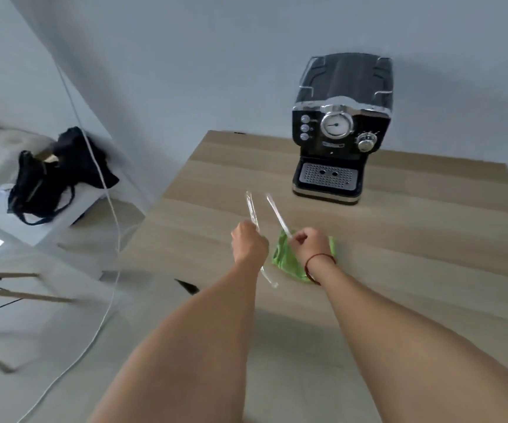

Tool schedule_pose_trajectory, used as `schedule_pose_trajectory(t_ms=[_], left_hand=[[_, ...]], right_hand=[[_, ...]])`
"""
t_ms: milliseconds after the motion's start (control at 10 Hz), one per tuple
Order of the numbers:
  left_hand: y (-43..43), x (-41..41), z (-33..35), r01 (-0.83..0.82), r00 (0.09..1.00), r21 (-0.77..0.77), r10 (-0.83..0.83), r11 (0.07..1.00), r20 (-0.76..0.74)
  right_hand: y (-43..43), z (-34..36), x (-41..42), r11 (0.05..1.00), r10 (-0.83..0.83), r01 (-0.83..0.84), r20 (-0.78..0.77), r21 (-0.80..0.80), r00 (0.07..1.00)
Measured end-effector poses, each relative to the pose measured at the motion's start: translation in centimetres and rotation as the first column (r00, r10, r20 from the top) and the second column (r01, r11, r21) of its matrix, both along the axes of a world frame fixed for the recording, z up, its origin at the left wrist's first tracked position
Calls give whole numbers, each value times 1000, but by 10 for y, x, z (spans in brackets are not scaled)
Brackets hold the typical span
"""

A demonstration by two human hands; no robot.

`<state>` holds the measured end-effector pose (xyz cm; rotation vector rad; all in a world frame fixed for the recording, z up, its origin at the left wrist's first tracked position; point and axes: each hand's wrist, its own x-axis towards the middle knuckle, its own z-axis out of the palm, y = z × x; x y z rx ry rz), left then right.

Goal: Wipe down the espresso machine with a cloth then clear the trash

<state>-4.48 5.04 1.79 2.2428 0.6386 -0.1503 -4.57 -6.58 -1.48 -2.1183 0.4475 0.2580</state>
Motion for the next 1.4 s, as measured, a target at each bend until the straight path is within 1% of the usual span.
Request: schedule_pose_trajectory(t_ms=[100, 200, 300, 400, 500, 600, 700, 800, 900, 1000, 1100, 1200, 1300, 1400], left_hand=[[89, -15, -10, -156, 987, -47, 154, 987, -42], [160, -35, -38, -310, 949, -82, 302, 947, -94], [207, -62, -72, -414, 899, -73, 396, 907, -188], [233, -85, -115, -502, 836, -46, 471, 863, -282], [245, -96, -168, -543, 788, -19, 502, 840, -356], [245, -95, -234, -554, 760, -23, 494, 832, -422], [243, -82, -312, -580, 736, -69, 486, 812, -471], [244, -67, -394, -593, 729, -108, 475, 798, -492], [246, -57, -457, -588, 744, -136, 467, 797, -479], [250, -47, -496, -571, 744, -179, 412, 801, -526], [252, -49, -505, -512, 767, -205, 336, 834, -547], [258, -63, -478, -429, 795, -160, 288, 889, -534], [268, -79, -413, -346, 821, -91, 254, 934, -512], [287, -90, -328, -272, 859, 36, 260, 962, -441]], right_hand=[[95, -11, -6, 994, 110, -109, -45, 20, 993], [170, -31, -24, 986, 162, -157, -106, 56, 981], [220, -66, -48, 972, 232, -215, -218, 98, 948], [246, -112, -68, 966, 258, -241, -317, 94, 913], [253, -160, -81, 971, 238, -228, -407, 75, 882], [252, -215, -82, 982, 165, -186, -490, 7, 856], [254, -284, -72, 987, 101, -151, -538, -50, 837], [253, -353, -56, 984, 95, -164, -574, -70, 813], [252, -413, -42, 975, 116, -203, -589, -84, 800], [257, -458, -31, 974, 151, -222, -614, -41, 775], [261, -473, -28, 970, 186, -243, -646, 1, 740], [264, -445, -35, 968, 197, -251, -643, 7, 740], [273, -387, -46, 944, 260, -329, -609, -1, 749], [288, -300, -50, 912, 342, -409, -564, 8, 752]])
